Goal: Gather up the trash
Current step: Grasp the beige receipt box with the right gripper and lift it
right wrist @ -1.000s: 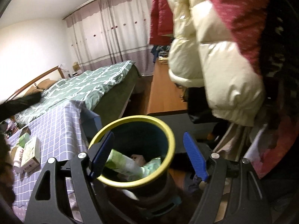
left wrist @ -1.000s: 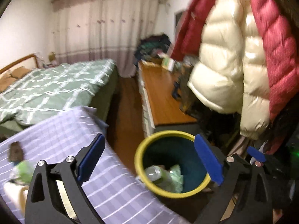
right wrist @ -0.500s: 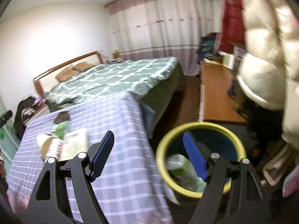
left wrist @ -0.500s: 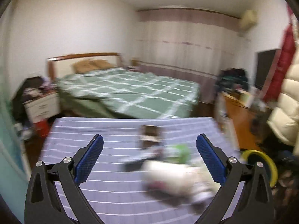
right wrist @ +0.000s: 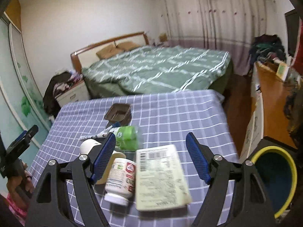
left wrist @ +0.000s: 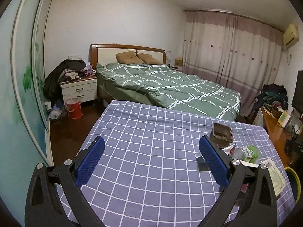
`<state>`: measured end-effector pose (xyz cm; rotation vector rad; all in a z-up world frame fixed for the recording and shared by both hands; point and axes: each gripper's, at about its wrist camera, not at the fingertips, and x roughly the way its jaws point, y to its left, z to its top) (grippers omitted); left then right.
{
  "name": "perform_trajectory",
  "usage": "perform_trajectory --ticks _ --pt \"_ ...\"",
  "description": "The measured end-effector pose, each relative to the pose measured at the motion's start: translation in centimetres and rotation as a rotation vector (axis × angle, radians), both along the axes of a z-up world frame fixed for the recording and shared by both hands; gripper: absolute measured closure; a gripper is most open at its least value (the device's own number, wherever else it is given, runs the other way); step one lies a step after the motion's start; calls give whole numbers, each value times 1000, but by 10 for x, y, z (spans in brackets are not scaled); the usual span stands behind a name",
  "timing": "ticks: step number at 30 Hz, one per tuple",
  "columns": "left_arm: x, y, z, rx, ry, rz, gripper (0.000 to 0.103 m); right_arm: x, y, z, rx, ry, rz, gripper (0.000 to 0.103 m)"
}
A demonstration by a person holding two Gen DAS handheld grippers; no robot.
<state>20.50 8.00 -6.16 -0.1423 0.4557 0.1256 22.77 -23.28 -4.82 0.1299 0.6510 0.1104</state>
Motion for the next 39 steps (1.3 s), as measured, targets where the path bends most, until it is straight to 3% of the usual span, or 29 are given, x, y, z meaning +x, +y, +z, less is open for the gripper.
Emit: perform_trajectory --ticks 6,16,29,32,36,39 --pt "-4 -28 2 44 7 -38 5 1 -5 -29 -39 102 -5 31" --pt "-5 -35 1 45 17 -65 5 -37 -10 -54 -127 113 58 16" --pt "-4 -40 -1 56 31 -78 5 -26 -3 -85 -141 207 84 16" --pt "-5 -42 -1 58 33 -85 5 -27 -8 -84 -114 199 80 19" --pt "-4 -45 -3 66 38 -89 5 -24 -13 -85 -71 212 87 33" --pt "-4 -47 -3 69 39 -91 5 -25 -15 -84 -73 204 69 34"
